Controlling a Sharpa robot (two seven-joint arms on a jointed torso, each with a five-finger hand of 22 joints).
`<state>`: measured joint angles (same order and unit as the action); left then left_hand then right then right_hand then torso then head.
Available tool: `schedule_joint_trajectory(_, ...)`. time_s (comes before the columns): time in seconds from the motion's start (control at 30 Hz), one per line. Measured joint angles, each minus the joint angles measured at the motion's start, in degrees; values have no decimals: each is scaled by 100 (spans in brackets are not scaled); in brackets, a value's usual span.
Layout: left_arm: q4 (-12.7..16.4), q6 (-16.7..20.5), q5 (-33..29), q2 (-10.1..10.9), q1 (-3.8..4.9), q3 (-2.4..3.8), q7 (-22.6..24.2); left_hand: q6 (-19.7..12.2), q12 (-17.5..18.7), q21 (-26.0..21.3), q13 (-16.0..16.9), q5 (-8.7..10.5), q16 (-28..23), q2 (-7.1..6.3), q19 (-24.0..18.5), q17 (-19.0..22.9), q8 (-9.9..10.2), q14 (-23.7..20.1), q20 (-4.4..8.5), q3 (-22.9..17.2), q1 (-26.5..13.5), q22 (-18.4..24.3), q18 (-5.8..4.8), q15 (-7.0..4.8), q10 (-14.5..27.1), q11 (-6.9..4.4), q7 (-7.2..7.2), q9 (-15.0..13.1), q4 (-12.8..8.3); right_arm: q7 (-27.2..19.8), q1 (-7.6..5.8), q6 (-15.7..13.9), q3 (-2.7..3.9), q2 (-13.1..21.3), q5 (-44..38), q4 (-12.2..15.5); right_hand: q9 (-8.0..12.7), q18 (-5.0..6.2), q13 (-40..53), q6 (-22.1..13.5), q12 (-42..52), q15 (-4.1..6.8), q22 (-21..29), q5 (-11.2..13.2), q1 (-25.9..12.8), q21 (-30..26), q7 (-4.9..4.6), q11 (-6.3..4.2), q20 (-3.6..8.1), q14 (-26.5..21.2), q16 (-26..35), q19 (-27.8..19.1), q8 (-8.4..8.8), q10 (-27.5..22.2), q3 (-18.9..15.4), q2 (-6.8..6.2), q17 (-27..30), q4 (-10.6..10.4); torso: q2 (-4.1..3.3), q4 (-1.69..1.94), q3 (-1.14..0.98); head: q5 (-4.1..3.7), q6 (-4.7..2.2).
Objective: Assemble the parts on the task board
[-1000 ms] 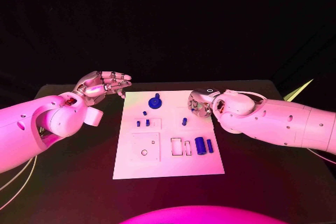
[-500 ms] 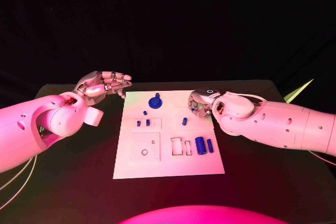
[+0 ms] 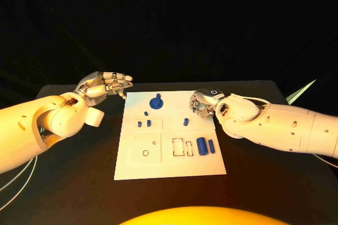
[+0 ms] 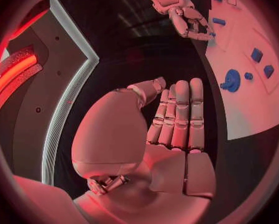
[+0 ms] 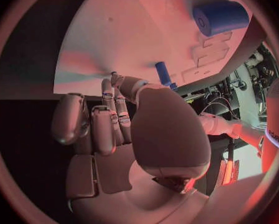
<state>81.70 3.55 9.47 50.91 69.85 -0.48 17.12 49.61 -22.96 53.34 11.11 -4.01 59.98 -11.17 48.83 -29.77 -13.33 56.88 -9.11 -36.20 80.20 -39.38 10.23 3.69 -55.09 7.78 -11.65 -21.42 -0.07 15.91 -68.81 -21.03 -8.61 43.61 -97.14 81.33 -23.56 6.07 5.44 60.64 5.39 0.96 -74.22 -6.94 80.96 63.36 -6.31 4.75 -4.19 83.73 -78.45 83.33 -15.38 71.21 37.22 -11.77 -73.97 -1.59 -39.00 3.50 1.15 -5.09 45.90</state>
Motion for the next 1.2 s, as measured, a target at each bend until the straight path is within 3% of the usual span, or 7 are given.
schedule_joint_trajectory(0.5, -30, -2, 0, 2, 0, 0, -32, -1, 0, -1, -2, 0, 0, 0, 0, 1, 0, 0, 0, 0, 0, 3, 0, 0, 60, -1, -1, 0, 0, 18, -28, -75, 22, 248, 88, 294, -13, 0, -12, 4, -32, 1, 0, 0, 0, 1, 5, 0, 0, 0, 0, 0, 0, 0, 3, 0, 0, 3, -1, -2, 2, 9, 4)
schedule_joint_trajectory(0.77, -55, 0, 0, 7, -1, -1, -46, -11, 0, -43, -4, 0, -1, 0, 0, 2, 0, -1, 0, 0, 0, 6, 0, 1, 64, 1, -10, 0, 0, 57, -132, -200, 74, 521, 142, 905, -13, -1, -12, 5, -32, 1, 0, 0, 0, 3, 5, -11, 1, 0, 0, 1, 0, 8, 4, 0, 0, 4, 2, -9, 4, 38, 4)
schedule_joint_trajectory(0.8, -59, 1, 0, 7, -1, -1, -47, -11, 0, -43, -4, 0, -1, 0, 0, 2, 0, 0, 0, 0, 0, 6, 0, 1, 66, 2, -10, 0, 0, 61, -153, -233, 84, 546, 145, 1017, -13, 0, -5, 5, -29, 1, 0, -1, -57, 3, 5, -12, 1, 0, 0, 1, 0, 9, 24, -54, 0, 25, 4, -12, 4, 41, 2)
schedule_joint_trajectory(0.83, -63, 2, 0, 5, -1, -1, -47, -12, 0, -43, -4, 0, -1, 0, 0, 3, 0, -1, 0, 0, 0, 6, 0, 1, 84, 20, -10, 0, 0, 62, -166, -259, 89, 559, 147, 1101, -12, -1, -7, 5, -30, 1, 0, -1, -141, 3, 6, -22, 1, 0, 0, 1, 0, 20, 75, 8, 0, 74, 5, -12, 4, 44, 0)
schedule_joint_trajectory(0.97, -69, 11, 0, -6, -1, -1, -47, -12, 0, -43, -4, 0, -1, 0, 0, 3, 0, -1, 0, 0, 0, 7, 0, 1, 84, 20, -10, 0, 0, 54, -187, -369, 99, 532, 149, 1418, -12, -2, -7, 5, -30, 1, 0, -1, -141, 3, 6, -24, 1, 0, 0, 1, 0, 21, 75, 8, 0, 74, 8, -12, 4, 73, -7)
schedule_joint_trajectory(1.2, -71, 71, -15, -23, -6, -1, -37, -21, 0, -43, -7, 0, -1, 0, 0, 4, 0, -1, 0, 0, 0, 19, 0, 1, 85, 21, -19, 0, 0, -23, -104, -507, 105, 240, 48, 1730, -12, -2, -8, 5, -30, 2, 0, -1, -142, 3, 6, -30, 10, 0, 0, 10, 0, 28, 74, 8, 0, 74, 8, -2, 3, 222, -10)
